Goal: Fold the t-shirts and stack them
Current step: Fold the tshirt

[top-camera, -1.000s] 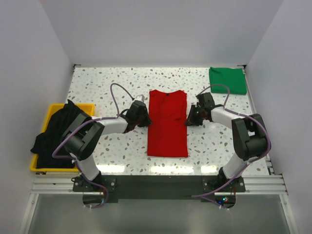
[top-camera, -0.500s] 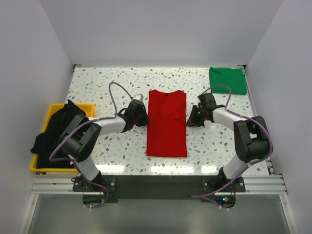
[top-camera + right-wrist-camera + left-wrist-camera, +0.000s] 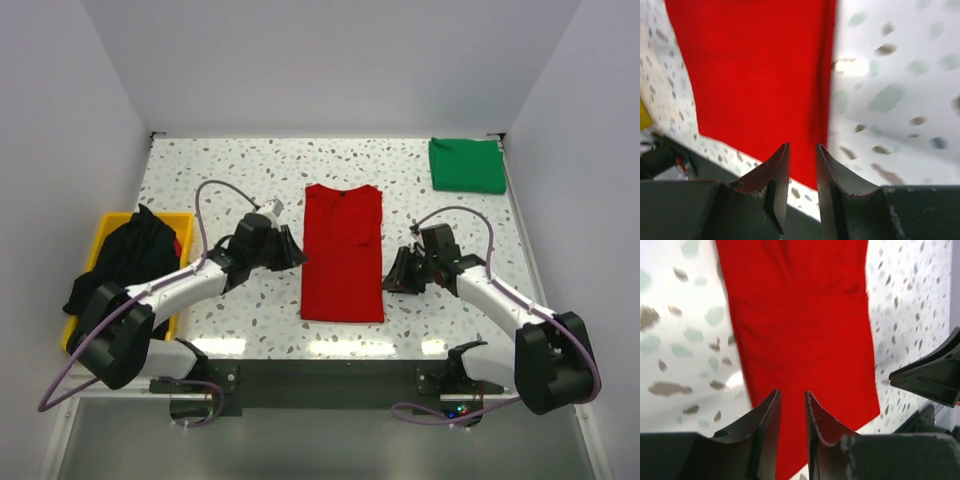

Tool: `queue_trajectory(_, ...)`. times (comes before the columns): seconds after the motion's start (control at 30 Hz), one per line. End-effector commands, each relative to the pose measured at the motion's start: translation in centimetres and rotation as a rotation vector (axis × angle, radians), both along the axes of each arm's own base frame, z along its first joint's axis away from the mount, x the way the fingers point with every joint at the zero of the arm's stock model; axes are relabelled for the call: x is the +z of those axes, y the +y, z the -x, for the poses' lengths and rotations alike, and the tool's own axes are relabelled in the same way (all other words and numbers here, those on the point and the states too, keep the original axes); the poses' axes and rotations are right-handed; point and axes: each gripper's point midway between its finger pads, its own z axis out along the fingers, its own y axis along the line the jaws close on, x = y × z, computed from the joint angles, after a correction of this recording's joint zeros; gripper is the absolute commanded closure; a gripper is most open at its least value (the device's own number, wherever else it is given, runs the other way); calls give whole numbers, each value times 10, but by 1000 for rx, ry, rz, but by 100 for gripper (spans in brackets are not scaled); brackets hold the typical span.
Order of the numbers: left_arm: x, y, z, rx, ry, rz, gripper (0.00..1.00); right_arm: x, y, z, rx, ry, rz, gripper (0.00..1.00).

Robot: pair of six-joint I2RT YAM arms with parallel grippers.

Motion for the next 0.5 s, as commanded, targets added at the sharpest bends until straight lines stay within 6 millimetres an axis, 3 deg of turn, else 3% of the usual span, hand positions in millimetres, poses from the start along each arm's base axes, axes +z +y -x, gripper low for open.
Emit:
queue_trajectory(0.0,-13,-19,41,-108,91,74,71,16,40,22,95,1,-100,69)
queue_trajectory(0.2,-38,-25,91,-172,179,105,77,8,47,42,106,31,-109,70)
queue_trajectory(0.3,-41,-29,105,-202,198,121,78,-2,45,53,116,64,-106,70)
queue_trajectory(0.47,-65,-19,122,-197,252,84,79,-31,32,81,115,137,-69,70)
